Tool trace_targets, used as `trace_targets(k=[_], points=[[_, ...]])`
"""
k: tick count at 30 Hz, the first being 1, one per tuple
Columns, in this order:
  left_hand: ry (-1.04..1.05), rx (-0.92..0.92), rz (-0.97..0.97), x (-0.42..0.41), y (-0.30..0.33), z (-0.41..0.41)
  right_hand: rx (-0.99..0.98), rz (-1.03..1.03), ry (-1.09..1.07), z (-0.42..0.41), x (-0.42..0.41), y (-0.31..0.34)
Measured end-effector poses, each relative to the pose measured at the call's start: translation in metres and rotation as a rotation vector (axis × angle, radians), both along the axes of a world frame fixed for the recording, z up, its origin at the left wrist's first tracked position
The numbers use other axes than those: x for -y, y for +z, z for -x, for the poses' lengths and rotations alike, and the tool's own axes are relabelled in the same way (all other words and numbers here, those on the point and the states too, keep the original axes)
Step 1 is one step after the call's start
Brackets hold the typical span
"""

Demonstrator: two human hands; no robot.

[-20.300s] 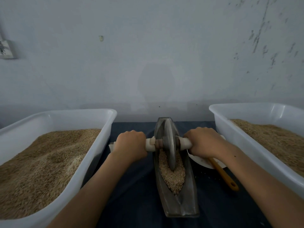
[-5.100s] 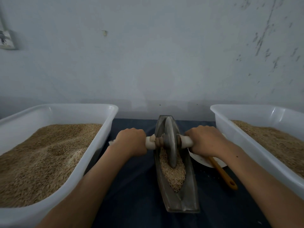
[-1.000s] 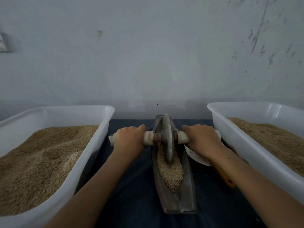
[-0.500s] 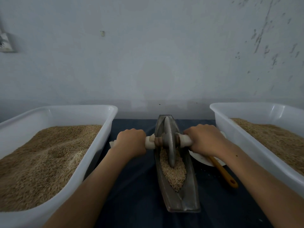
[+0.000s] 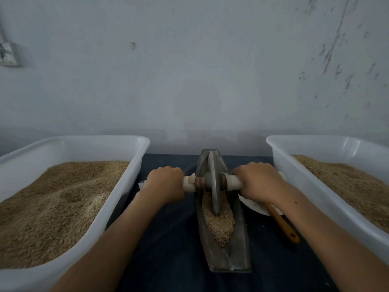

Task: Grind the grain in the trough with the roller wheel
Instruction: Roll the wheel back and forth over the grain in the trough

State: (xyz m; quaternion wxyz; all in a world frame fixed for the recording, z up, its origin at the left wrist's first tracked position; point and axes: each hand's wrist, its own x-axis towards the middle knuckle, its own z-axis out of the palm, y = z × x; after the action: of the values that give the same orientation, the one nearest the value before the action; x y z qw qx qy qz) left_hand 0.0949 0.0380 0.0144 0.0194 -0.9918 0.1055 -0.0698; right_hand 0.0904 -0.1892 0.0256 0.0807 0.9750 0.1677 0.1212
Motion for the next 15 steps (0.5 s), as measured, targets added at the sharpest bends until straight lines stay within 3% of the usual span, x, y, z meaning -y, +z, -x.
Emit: trace_targets(k=[4, 11, 15], points=[[0.022, -0.117, -0.01, 0.0, 0.005, 0.001, -0.103, 0.012, -0.004, 0.003, -0.001, 0.007], [0.015, 0.192, 0.031, 0.005, -0.002, 0.004, 0.134, -0.064, -0.005, -0.006, 0.002, -0.011], [0.015, 0.224, 0.037, 0.004, -0.006, 0.004, 0.191, -0.072, 0.011, -0.009, 0.002, -0.015]])
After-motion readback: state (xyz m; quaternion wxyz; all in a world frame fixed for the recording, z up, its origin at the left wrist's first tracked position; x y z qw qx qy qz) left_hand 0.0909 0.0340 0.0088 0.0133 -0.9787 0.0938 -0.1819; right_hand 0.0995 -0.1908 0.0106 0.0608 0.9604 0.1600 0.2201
